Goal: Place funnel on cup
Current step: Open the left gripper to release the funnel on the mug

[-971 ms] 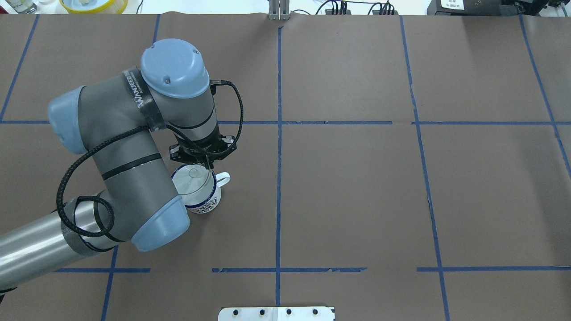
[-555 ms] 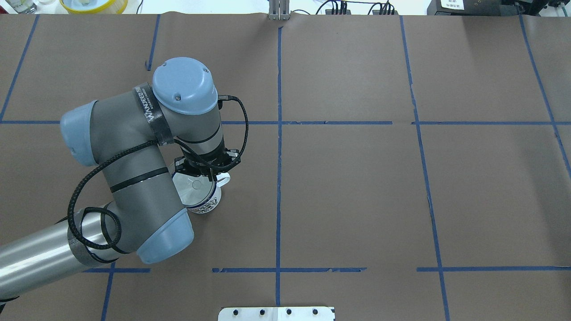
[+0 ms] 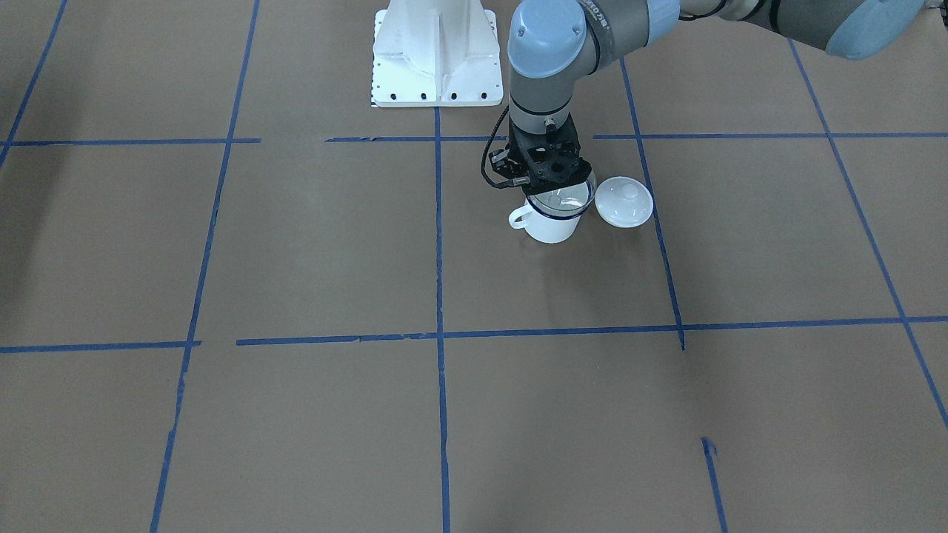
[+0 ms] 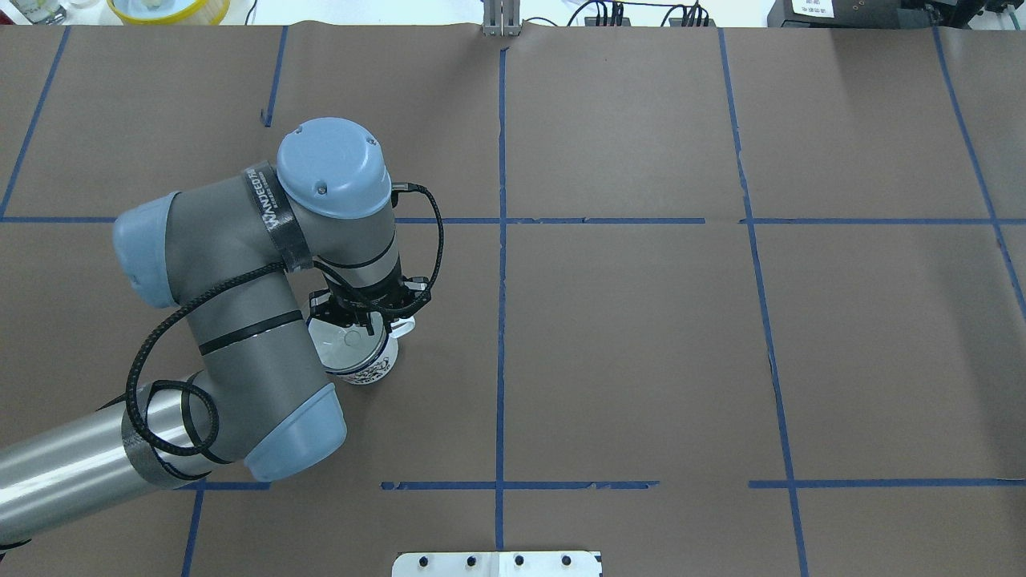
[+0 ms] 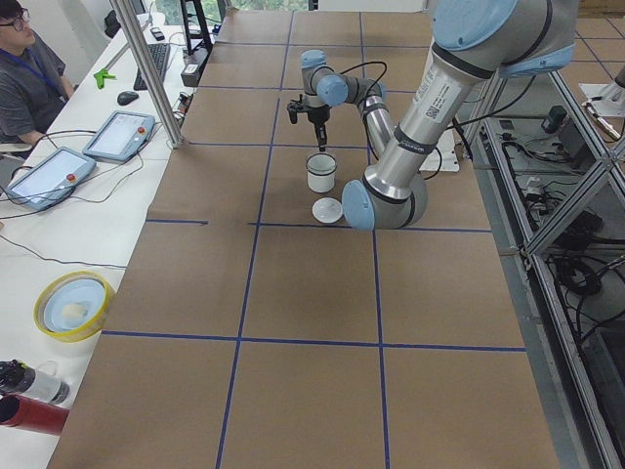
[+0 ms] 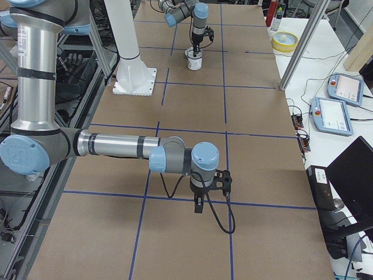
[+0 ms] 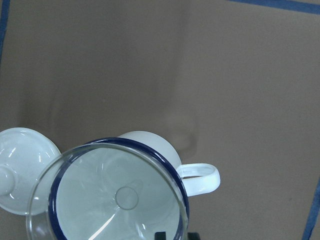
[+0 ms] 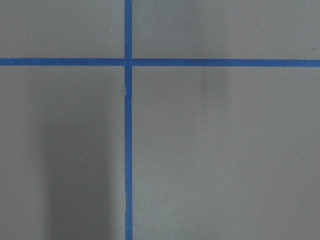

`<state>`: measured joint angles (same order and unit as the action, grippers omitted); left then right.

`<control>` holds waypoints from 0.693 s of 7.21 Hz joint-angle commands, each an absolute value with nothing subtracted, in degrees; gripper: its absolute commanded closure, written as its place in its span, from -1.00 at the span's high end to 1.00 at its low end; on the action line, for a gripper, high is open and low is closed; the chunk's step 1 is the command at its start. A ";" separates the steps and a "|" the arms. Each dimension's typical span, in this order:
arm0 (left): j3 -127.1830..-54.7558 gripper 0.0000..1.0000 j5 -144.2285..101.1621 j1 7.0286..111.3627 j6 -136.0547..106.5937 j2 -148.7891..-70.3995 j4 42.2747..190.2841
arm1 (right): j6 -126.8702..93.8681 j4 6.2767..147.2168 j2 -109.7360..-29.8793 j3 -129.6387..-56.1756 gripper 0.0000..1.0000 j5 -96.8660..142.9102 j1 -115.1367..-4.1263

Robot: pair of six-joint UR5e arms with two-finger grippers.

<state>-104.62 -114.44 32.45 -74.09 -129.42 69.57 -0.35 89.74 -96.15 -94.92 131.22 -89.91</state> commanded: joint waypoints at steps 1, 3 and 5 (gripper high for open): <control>-104.94 1.00 -114.35 32.52 -74.09 -129.37 70.66 | -0.35 89.74 -96.15 -94.92 1.00 131.22 -89.91; -111.05 1.00 -113.99 34.79 -67.48 -126.24 71.80 | -0.35 89.74 -96.15 -94.92 1.00 131.22 -89.91; -118.20 1.00 -115.83 44.25 -53.68 -114.66 81.94 | -0.35 89.74 -96.15 -94.92 1.00 131.22 -89.91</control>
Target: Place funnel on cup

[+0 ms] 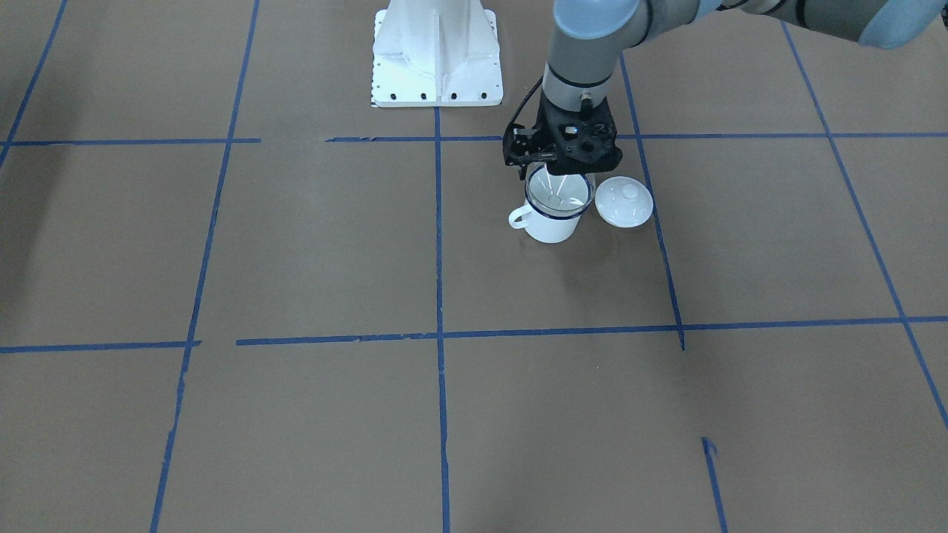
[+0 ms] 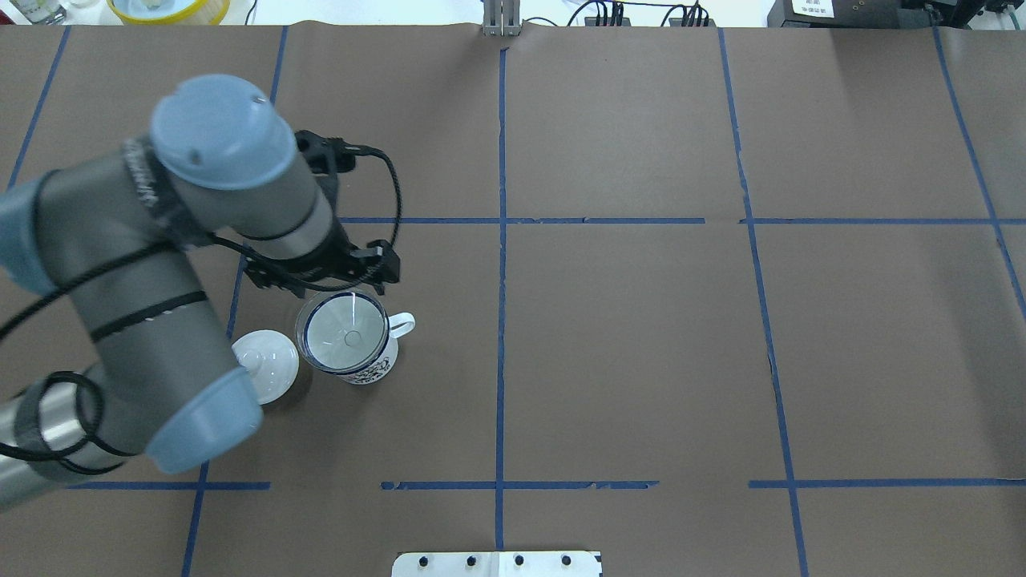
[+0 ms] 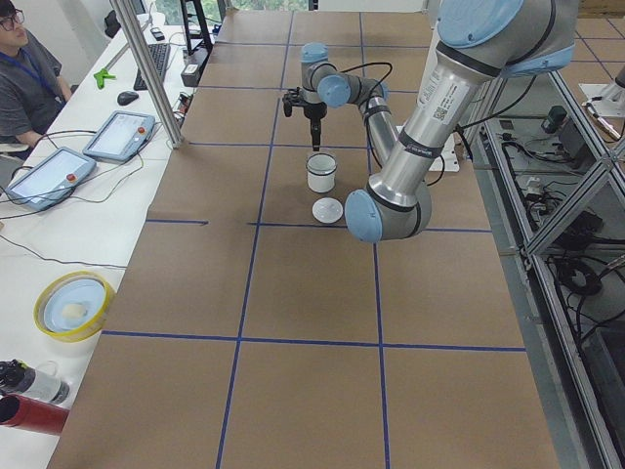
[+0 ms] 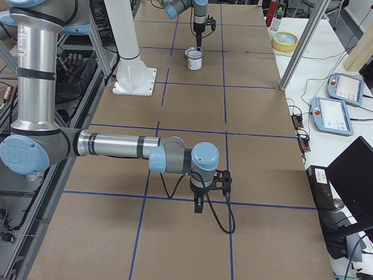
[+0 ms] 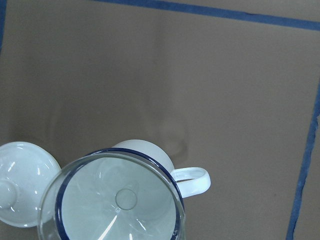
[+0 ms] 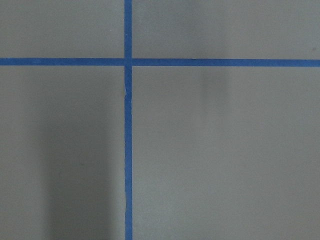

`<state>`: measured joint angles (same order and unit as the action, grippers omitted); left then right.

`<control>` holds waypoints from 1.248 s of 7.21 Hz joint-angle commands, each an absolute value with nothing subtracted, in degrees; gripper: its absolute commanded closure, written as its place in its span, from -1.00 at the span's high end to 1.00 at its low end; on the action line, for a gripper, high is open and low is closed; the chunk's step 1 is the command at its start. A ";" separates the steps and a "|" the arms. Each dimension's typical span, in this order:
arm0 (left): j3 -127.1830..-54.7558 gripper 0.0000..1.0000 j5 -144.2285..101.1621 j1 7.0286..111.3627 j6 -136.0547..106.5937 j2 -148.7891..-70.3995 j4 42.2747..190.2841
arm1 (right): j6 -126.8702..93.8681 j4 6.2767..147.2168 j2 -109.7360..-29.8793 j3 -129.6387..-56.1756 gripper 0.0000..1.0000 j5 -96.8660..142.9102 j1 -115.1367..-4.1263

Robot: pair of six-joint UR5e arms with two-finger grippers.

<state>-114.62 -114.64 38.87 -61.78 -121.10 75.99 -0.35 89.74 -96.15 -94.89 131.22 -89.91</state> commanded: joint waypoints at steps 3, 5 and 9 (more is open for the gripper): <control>-116.56 1.00 -126.89 60.33 -27.77 -99.27 93.50 | -0.35 89.74 -96.15 -94.92 1.00 131.22 -89.91; -111.39 1.00 -130.85 73.32 -4.08 -90.66 93.69 | -0.35 89.74 -96.15 -94.83 1.00 131.22 -89.91; -94.41 1.00 -133.77 85.87 7.65 -85.52 93.69 | -0.35 89.74 -96.15 -94.92 1.00 131.22 -89.91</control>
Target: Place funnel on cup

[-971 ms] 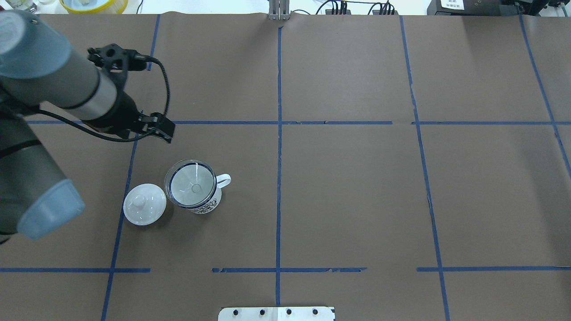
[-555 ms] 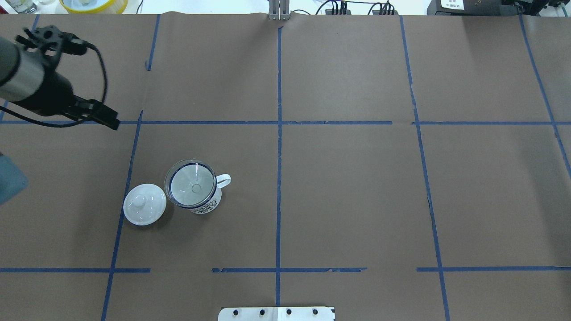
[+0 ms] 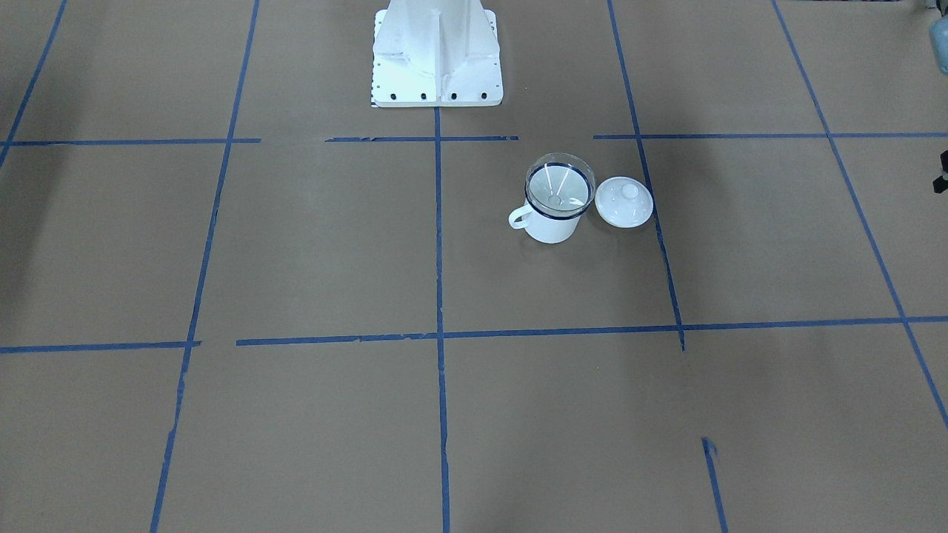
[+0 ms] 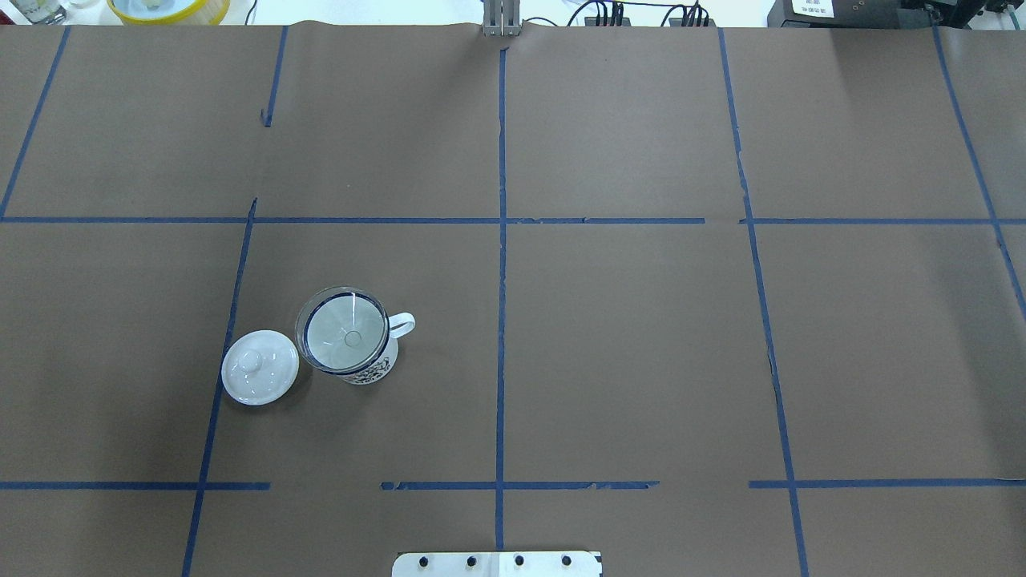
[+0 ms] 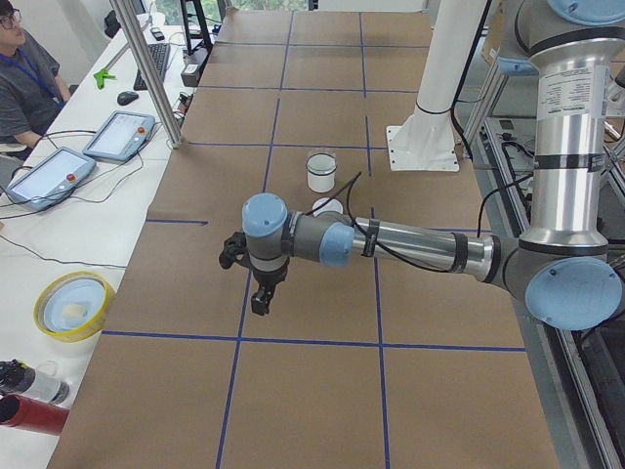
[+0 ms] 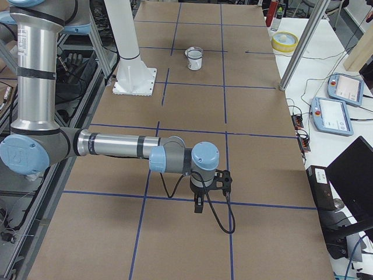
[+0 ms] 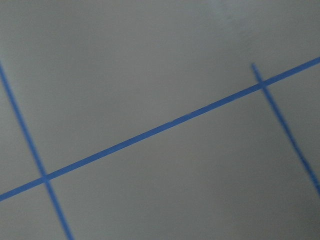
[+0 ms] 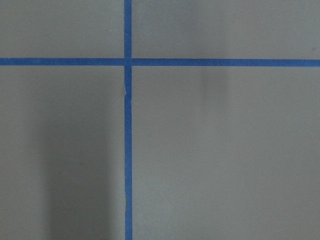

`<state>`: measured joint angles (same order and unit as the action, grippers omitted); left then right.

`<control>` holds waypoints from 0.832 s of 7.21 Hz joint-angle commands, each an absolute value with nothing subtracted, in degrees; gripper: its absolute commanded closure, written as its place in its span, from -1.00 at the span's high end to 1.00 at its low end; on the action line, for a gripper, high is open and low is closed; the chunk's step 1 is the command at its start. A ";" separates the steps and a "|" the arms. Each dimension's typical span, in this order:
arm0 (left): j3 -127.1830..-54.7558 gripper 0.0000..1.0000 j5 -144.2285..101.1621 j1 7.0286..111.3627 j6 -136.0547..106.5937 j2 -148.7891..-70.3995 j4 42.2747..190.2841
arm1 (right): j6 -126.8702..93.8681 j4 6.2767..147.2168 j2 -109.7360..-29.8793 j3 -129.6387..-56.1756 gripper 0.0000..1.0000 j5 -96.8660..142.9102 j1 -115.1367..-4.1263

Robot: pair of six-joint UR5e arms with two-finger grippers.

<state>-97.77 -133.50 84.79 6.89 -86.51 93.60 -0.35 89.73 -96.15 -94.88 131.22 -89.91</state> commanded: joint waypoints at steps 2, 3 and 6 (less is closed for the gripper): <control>-95.35 1.00 -135.86 87.52 7.38 -84.03 92.64 | -0.35 89.74 -96.15 -94.92 1.00 131.22 -89.91; -95.62 1.00 -136.23 88.06 7.30 -83.85 91.94 | -0.35 89.74 -96.15 -94.92 1.00 131.22 -89.91; -95.97 1.00 -136.58 88.68 7.73 -83.76 91.84 | -0.35 89.74 -96.15 -94.92 1.00 131.22 -89.91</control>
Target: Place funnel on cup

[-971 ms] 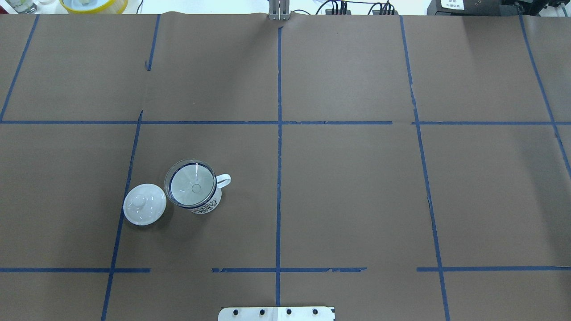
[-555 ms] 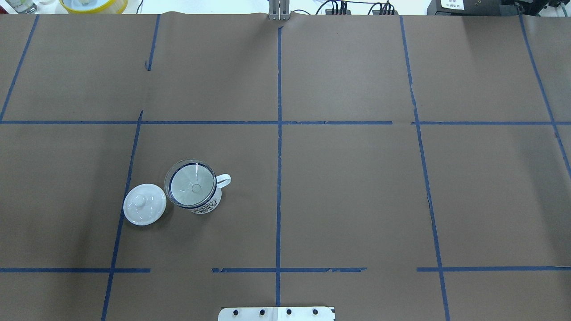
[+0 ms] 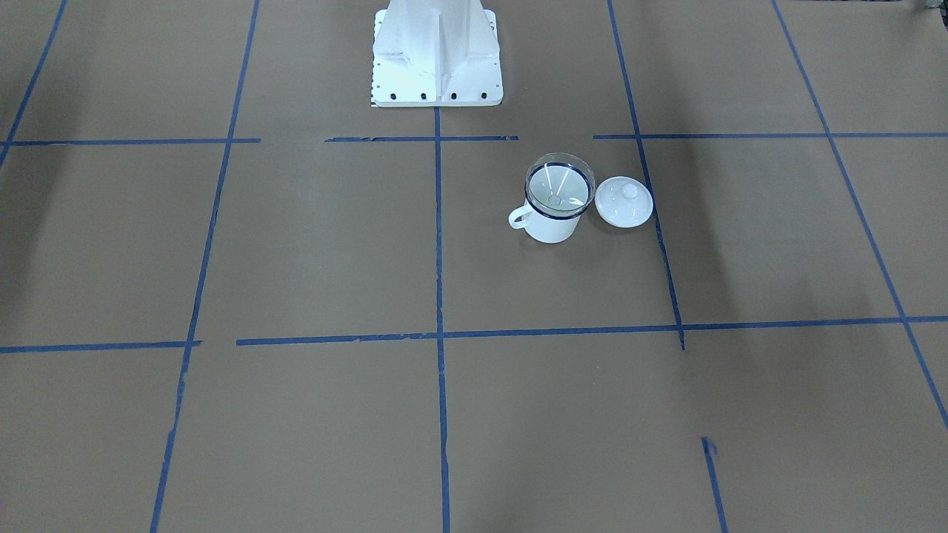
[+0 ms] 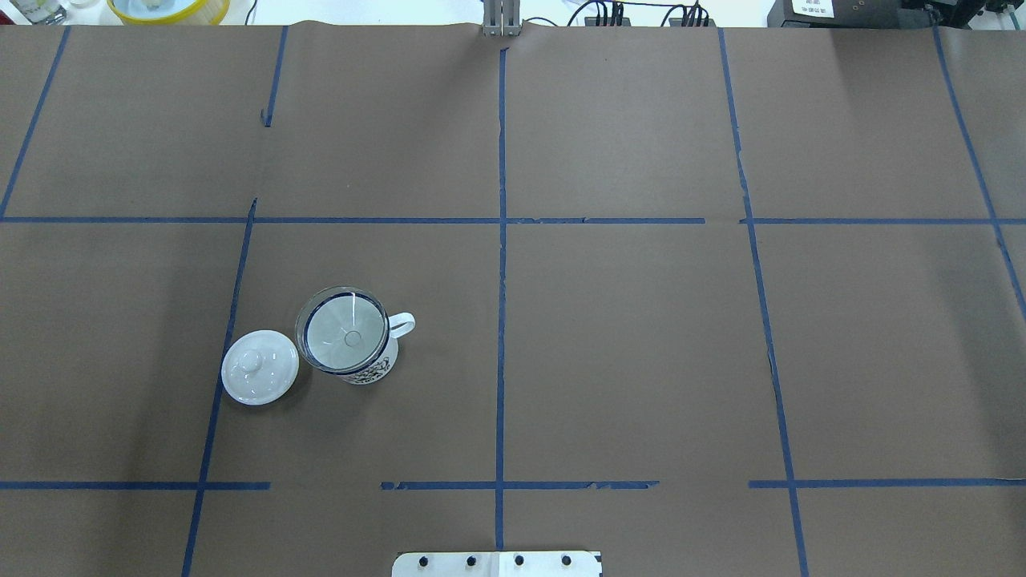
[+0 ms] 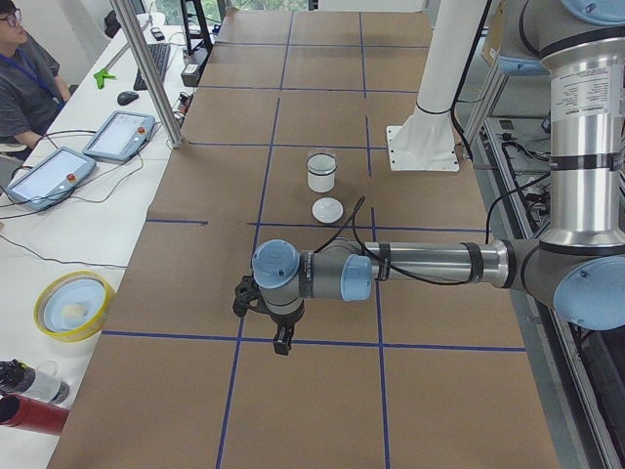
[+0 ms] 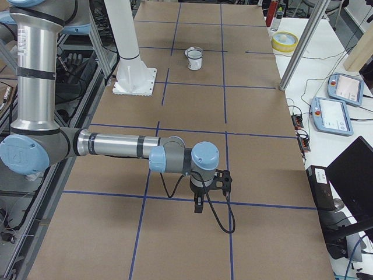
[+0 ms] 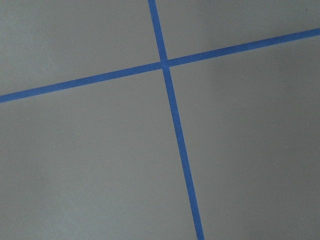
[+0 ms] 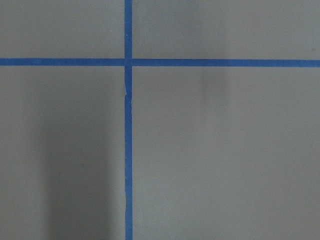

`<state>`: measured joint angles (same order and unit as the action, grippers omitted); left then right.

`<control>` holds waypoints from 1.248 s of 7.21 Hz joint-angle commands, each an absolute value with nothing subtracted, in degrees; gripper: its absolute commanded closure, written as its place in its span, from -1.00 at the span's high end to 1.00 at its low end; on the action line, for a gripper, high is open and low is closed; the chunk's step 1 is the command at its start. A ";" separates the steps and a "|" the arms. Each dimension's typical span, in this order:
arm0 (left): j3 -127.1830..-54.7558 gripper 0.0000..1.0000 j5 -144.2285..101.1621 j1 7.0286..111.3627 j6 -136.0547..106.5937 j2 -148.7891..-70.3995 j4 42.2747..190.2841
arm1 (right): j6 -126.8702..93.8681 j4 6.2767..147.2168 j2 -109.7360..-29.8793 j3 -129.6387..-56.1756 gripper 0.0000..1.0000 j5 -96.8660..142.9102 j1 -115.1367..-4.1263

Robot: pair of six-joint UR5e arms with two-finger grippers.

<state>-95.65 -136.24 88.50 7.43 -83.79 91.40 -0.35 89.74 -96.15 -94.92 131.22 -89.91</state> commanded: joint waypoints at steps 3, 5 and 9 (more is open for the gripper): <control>-96.15 1.00 -136.49 88.68 7.38 -84.11 91.58 | -0.35 89.74 -96.15 -94.92 1.00 131.22 -89.91; -96.50 1.00 -136.49 88.68 7.38 -84.02 91.50 | -0.35 89.74 -96.15 -94.83 1.00 131.22 -89.91; -96.42 1.00 -136.49 88.86 7.38 -83.76 91.50 | -0.35 89.74 -96.15 -94.83 1.00 131.22 -89.91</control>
<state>-96.43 -136.49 88.77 7.38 -83.87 91.54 -0.35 89.74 -96.15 -94.90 131.22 -89.91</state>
